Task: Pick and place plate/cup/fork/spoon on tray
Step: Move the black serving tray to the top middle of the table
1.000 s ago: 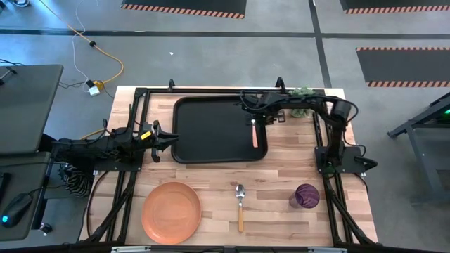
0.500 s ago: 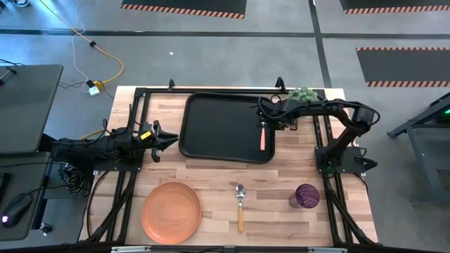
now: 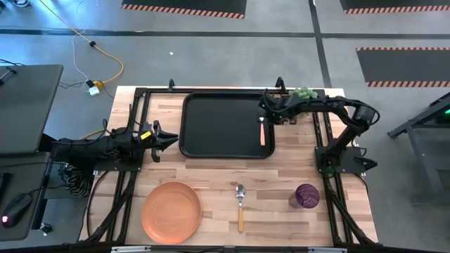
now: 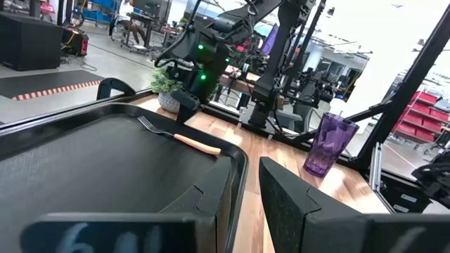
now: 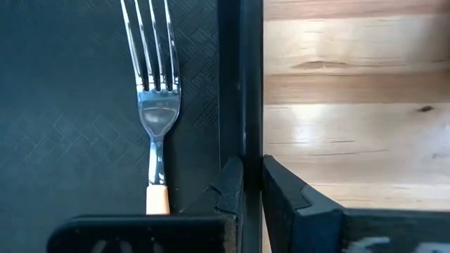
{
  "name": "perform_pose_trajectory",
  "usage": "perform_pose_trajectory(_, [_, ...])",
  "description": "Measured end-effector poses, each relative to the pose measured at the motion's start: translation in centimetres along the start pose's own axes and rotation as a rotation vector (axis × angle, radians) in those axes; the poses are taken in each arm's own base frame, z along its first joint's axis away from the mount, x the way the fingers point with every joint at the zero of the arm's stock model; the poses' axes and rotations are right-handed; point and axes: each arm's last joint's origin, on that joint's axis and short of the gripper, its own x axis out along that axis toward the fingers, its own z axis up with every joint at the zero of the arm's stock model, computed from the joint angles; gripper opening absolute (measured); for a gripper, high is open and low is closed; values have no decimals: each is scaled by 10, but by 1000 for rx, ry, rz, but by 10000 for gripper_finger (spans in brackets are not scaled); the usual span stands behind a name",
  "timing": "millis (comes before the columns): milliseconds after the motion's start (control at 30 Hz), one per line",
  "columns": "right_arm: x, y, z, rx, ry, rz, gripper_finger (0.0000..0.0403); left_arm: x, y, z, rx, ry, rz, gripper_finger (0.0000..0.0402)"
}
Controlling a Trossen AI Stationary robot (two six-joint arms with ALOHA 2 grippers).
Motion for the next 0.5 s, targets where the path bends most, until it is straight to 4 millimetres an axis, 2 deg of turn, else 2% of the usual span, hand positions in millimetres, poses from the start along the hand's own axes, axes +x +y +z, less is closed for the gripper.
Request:
perform_pose_trajectory(233, [0, -1, 2, -12, 3, 5, 27, 0, 0, 0, -1, 0, 0, 64])
perform_pose_trajectory(500, [0, 0, 2, -14, 12, 12, 70, 0, 0, 0, -2, 0, 0, 64])
